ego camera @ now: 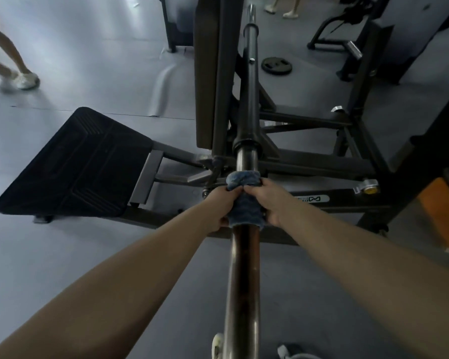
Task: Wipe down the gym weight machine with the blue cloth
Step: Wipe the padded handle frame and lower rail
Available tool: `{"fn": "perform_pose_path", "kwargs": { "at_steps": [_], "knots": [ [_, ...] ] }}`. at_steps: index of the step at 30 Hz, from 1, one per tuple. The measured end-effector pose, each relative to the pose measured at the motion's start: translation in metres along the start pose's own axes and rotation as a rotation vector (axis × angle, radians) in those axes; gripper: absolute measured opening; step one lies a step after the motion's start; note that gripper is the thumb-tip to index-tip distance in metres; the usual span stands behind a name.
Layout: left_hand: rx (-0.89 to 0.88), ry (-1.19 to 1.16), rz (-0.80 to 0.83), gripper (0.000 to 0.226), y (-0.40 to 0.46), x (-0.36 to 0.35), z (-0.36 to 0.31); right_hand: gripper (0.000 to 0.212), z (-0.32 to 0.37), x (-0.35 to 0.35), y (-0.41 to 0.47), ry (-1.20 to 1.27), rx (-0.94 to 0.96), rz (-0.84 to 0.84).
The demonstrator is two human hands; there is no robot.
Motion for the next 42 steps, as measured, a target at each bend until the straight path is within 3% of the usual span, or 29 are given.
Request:
{"fn": "perform_pose_path", "kwargs": {
  "at_steps": [6, 12, 16, 28, 42],
  "knots": [
    [-0.193, 0.178, -0.009, 0.038, 0.039, -0.016, -0.057, 0.032, 0.042, 0.009, 0.056, -0.073, -0.001, -0.086],
    [-0.159, 0.22, -0.018, 0.044, 0.064, -0.015, -0.067, 0.045, 0.054, 0.015, 0.076, -0.131, -0.045, -0.138],
    [0.014, -0.061, 0.054, 0.034, 0.056, -0.013, -0.049, 0.048, 0.042, 0.017, 0.066, -0.104, -0.059, -0.088],
    [0.049, 0.084, 0.148, 0.031, -0.027, 0.012, 0.033, 0.029, -0.031, -0.003, -0.042, -0.109, 0.003, -0.102],
    [0.178, 0.003, 0.333, 0.035, -0.137, 0.031, 0.131, 0.015, -0.129, -0.027, -0.169, -0.039, 0.026, -0.191]
  ]
}}
Point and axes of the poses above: each hand's wrist, its own y-axis towards the middle knuckle, its own x-axis out of the back of the hand, z = x × y, the point moved 5 cm from there along y, towards the middle knuckle, and after that the axes turned 8 degrees about -y, right-handed, at the moved point
